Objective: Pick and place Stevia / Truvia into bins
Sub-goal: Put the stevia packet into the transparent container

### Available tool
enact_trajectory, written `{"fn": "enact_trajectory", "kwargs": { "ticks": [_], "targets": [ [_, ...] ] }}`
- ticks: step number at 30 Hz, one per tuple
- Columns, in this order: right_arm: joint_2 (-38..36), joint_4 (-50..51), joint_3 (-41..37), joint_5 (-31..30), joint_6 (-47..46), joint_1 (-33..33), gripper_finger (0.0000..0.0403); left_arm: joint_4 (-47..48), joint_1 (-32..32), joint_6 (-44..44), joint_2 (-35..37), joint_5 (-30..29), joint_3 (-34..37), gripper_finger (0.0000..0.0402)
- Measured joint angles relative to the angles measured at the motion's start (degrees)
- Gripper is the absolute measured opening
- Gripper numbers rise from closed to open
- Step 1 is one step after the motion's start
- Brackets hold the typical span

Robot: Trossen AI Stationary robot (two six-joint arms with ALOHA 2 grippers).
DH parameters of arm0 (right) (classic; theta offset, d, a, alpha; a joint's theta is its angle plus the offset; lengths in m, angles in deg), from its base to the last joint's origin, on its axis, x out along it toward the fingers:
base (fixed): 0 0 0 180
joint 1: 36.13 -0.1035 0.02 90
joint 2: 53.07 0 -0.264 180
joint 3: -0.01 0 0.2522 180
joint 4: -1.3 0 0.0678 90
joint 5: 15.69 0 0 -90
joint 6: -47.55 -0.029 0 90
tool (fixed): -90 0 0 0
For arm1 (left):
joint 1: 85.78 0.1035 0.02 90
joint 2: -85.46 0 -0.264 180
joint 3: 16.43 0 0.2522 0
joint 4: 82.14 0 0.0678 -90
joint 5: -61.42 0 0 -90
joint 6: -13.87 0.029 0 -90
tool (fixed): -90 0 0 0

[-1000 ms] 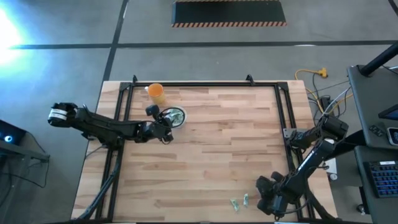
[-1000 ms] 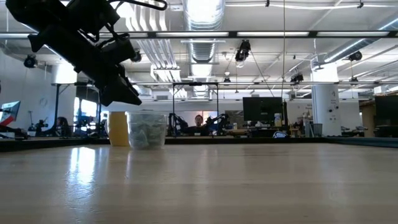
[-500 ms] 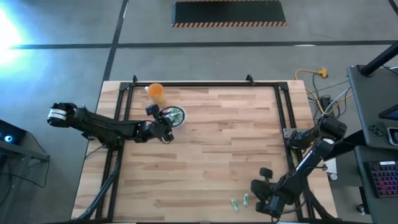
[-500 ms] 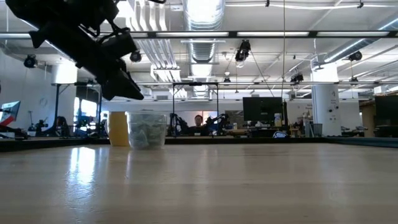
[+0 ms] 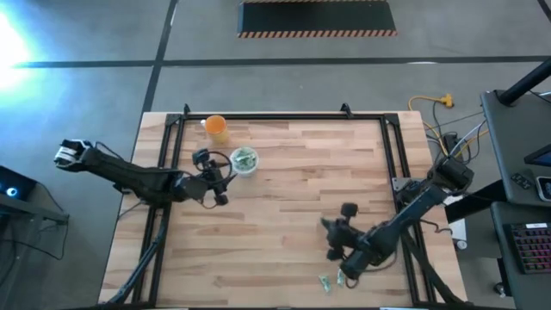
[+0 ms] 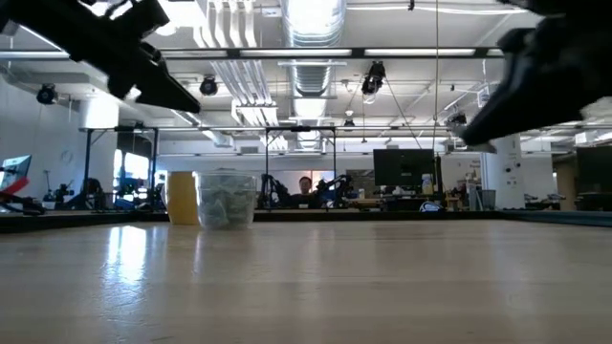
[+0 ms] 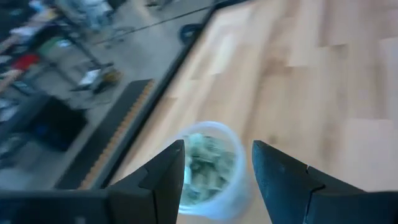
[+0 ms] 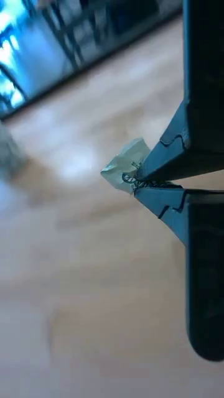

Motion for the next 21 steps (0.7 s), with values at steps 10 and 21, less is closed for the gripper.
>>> {"fn": "enact_trajectory", "kwargs": {
  "ticks": [10, 21],
  "targets": [
    [0.0, -13.2, 0.0, -4.2, 21.5, 16.2, 0.0013, 4.5, -6.0, -2.5, 5.7, 7.6, 0.7, 0.0171],
    [0.0, -56.8, 0.0, 26.8, 57.7, 34.1, 0.0013, 11.9, -7.4, -8.1, 4.8, 20.2, 1.0, 0.0171]
  ]
}}
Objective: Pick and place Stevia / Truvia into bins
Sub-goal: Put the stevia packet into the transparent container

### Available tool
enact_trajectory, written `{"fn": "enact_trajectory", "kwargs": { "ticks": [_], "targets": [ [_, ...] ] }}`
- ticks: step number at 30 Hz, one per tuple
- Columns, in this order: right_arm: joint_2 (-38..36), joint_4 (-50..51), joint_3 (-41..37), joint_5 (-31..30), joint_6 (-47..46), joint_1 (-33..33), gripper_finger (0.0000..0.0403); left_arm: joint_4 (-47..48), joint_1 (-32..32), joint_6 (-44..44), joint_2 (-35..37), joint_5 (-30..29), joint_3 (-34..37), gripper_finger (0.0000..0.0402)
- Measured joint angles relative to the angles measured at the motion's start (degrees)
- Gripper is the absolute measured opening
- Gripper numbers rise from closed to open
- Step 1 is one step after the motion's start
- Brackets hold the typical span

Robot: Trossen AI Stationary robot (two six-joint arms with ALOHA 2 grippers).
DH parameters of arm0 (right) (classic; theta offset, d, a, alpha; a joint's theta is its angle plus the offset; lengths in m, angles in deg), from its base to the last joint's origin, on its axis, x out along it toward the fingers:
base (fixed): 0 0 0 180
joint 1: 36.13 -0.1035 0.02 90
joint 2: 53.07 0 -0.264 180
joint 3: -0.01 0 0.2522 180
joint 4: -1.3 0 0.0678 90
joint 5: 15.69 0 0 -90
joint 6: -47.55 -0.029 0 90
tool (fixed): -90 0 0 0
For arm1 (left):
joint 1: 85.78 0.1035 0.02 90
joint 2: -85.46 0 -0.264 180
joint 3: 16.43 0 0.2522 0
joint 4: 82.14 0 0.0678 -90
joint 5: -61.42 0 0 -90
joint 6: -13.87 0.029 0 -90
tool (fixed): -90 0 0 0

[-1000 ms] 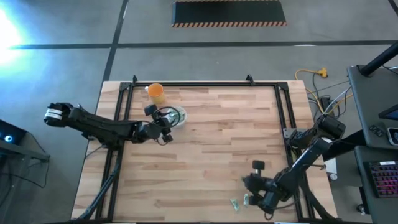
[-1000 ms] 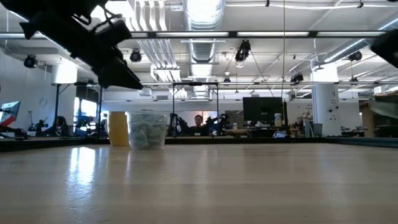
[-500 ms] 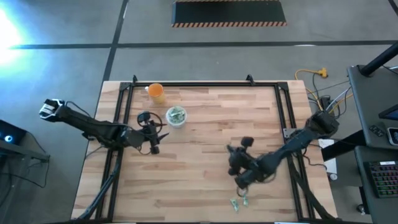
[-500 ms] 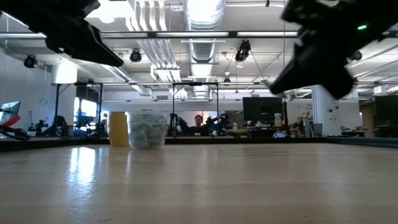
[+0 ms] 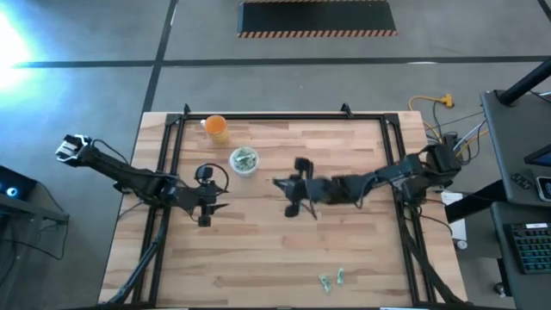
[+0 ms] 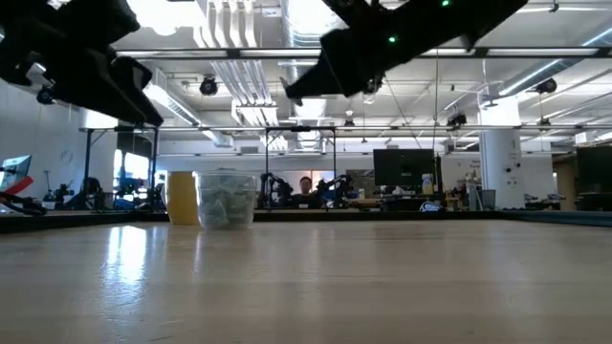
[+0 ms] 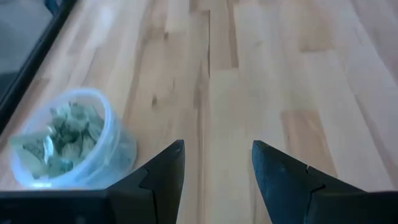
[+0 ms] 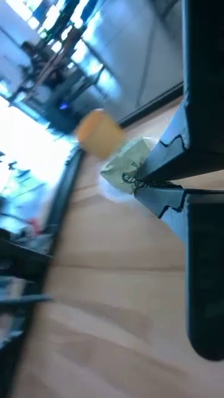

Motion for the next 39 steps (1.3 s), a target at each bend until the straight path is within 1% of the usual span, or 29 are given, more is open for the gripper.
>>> {"fn": "enact_trajectory", "kwargs": {
  "ticks": [3, 7, 10, 12, 17, 22, 24, 27, 30, 33, 39],
  "targets": [
    [0.0, -4.7, 0.0, 8.1, 0.4, 5.1, 0.0013, 1.7, 0.0, -2.1, -0.5, 0.1, 0.0, 0.0171],
    [0.3, -7.9, 0.4, 18.6, -3.2, 12.0, 0.0013, 2.1, 0.0, -3.3, -1.2, 0.3, 0.0, 0.0171],
    [2.0, -11.5, 0.6, 24.1, -7.3, 16.2, 0.0013, 2.0, 0.0, -3.3, -1.5, 0.4, 0.0, 0.0171],
    [4.7, -14.2, 1.6, 26.4, -9.2, 18.1, 0.0013, 1.8, 0.0, -3.7, -1.4, 0.4, 0.0, 0.0171],
    [11.9, -14.4, 6.6, 29.9, -11.5, 20.5, 0.0013, 1.4, 0.0, -4.7, -1.4, 0.4, -0.1, 0.0171],
    [19.5, -12.0, 14.5, 33.9, -13.2, 20.9, 0.0013, 0.9, 0.0, -4.8, -1.9, 1.0, 0.0, 0.0171],
    [22.0, -8.9, 18.4, 34.7, -13.9, 20.9, 0.0013, 1.2, 0.1, -4.8, -2.0, 1.1, 0.1, 0.0171],
    [24.6, -0.5, 24.2, 34.8, -14.3, 21.0, 0.0013, 1.0, 0.1, -4.8, -2.3, 1.1, 0.1, 0.0171],
    [26.5, 8.3, 29.4, 34.7, -14.4, 21.0, 0.0013, 1.1, 0.1, -4.9, -2.4, 1.1, 0.2, 0.0171],
    [27.1, 13.9, 33.1, 34.6, -14.4, 21.0, 0.0013, 1.1, 0.1, -4.9, -2.3, 1.2, 0.3, 0.0171],
    [26.9, 15.1, 34.2, 34.5, -14.2, 21.0, 0.0013, 1.0, 0.1, -4.9, -2.6, 1.1, 0.4, 0.0171]
  ]
}}
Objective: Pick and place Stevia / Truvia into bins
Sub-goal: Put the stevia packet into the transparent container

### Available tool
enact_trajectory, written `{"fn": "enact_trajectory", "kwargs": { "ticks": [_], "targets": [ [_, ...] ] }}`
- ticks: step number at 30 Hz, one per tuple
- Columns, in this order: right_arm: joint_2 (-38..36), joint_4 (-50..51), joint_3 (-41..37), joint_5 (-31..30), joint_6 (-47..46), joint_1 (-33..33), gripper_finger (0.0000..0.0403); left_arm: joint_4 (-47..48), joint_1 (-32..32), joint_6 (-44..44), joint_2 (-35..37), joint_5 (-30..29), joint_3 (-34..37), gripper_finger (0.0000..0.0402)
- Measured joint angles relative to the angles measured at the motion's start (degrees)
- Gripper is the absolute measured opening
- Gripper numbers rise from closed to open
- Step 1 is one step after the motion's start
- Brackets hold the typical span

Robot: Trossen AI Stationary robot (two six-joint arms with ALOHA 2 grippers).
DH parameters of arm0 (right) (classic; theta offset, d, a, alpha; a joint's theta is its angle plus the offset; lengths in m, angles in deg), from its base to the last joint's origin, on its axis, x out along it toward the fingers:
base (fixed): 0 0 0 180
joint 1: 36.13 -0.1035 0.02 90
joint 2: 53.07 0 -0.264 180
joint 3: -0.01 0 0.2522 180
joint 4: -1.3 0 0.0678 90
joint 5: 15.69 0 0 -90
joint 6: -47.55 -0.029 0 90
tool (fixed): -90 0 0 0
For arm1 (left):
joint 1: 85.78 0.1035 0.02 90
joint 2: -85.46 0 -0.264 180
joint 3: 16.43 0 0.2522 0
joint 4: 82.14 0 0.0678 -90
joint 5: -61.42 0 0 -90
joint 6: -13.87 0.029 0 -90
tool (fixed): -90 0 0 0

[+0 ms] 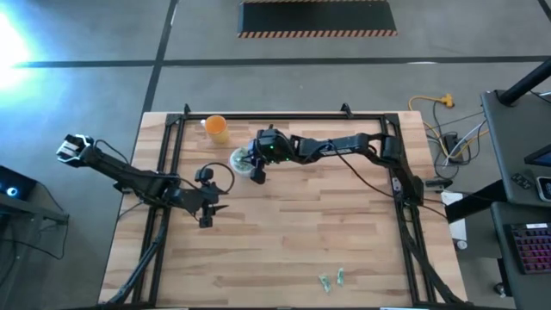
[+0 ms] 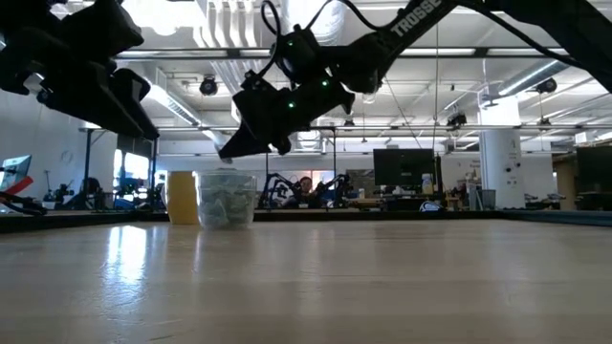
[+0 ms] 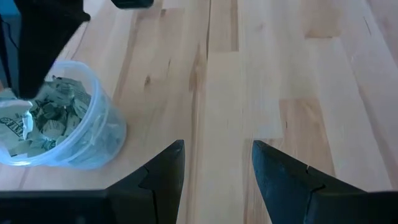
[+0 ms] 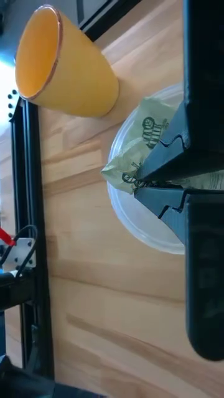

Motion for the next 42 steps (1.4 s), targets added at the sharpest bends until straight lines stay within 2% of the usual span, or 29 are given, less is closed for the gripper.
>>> {"fn": "enact_trajectory", "kwargs": {
  "ticks": [11, 20, 26, 31, 37, 42],
  "targets": [
    [-0.3, 0.4, 0.0, -0.1, 2.6, 0.0, 0.002, -0.5, 0.0, 0.0, 0.0, 0.0, 0.1, 0.0171],
    [-0.3, 1.0, 0.0, -0.1, 3.5, 0.0, 0.0104, -0.4, 0.0, 0.0, 0.0, 0.0, 0.2, 0.0171],
    [-2.0, 4.0, 0.0, -0.1, 4.8, 0.0, 0.0131, -0.6, 0.0, 0.0, 0.0, 0.0, 0.3, 0.0171],
    [-8.5, 15.5, 0.1, 0.0, 6.8, -1.4, 0.0127, -1.9, 0.0, 0.1, 0.0, 0.0, 0.4, 0.0171],
    [-18.2, 37.4, 0.1, 0.4, 6.1, -5.1, 0.0115, -3.2, 0.0, 0.1, -0.4, 0.0, 0.5, 0.0171],
    [-24.7, 53.5, -0.3, 0.4, -1.2, -10.6, 0.0107, -10.2, 0.0, 3.3, -2.4, 0.1, 0.5, 0.0171]
  ]
}}
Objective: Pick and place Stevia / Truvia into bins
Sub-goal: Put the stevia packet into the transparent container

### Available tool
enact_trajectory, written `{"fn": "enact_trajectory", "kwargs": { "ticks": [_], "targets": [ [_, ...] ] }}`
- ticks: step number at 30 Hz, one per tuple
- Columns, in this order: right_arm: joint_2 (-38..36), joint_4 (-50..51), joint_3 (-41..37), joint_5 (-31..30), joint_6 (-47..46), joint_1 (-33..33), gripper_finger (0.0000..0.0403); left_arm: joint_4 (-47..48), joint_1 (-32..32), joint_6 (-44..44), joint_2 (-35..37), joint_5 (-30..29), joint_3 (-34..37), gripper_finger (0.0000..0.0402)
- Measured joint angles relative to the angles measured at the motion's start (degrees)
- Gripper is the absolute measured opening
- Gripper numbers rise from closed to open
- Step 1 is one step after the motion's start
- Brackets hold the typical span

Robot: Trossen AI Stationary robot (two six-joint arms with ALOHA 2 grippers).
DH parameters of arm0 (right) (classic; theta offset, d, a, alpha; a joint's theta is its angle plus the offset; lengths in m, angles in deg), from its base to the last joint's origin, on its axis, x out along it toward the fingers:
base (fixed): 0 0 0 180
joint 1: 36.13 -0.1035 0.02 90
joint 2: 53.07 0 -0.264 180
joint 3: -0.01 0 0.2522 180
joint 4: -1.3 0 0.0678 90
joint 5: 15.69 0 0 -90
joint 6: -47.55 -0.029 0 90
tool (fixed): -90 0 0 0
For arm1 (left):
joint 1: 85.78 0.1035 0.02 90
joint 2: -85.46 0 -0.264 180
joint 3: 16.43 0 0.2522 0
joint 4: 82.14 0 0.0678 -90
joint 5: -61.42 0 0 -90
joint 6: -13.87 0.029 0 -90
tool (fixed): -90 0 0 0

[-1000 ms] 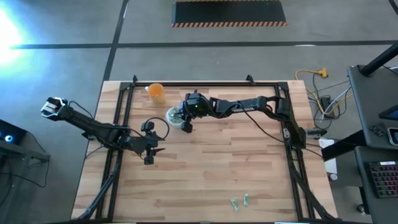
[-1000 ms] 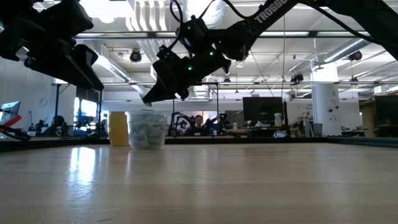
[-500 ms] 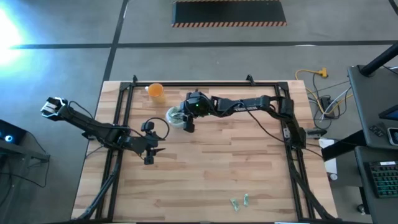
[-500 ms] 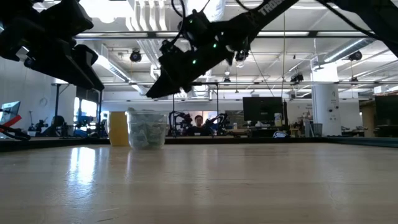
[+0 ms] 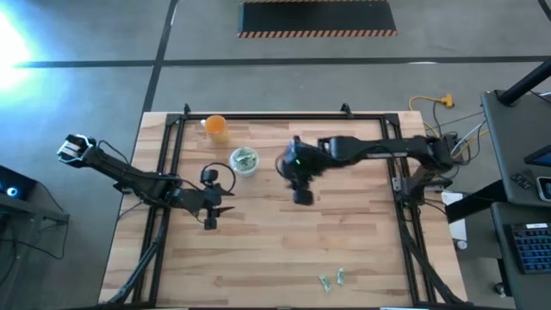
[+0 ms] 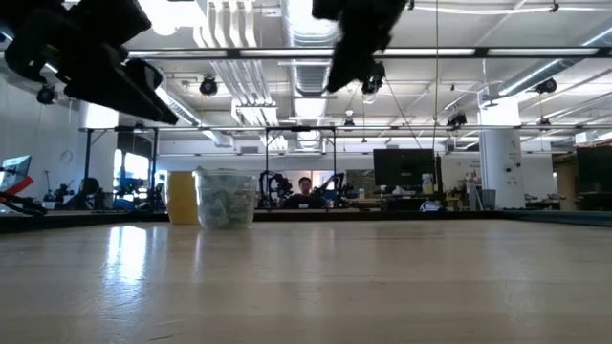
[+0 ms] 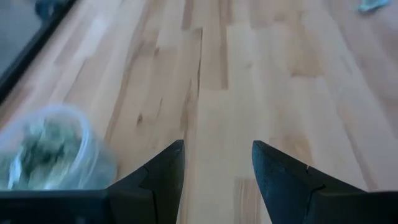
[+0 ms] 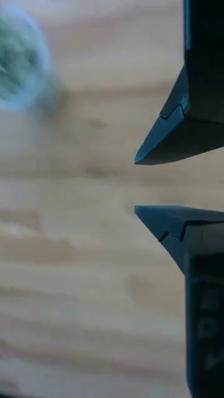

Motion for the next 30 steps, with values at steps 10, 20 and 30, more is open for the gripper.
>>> {"fn": "enact_trajectory", "kwargs": {
  "ticks": [10, 20, 30],
  "targets": [
    [-8.2, 6.4, -9.0, -0.5, -15.8, -18.4, 0.0102, -32.1, 0.0, 20.7, -17.8, 17.2, -2.4, 0.0171],
    [-9.6, 1.1, -23.6, -9.6, -38.0, -38.1, 0.0084, -34.0, 0.0, 27.4, -35.9, 19.8, -15.7, 0.0171],
    [-9.4, -24.7, -38.5, -12.9, -51.0, -50.9, 0.0068, -30.0, 0.1, 25.9, -40.2, 19.8, -18.6, 0.0171]
  ]
}}
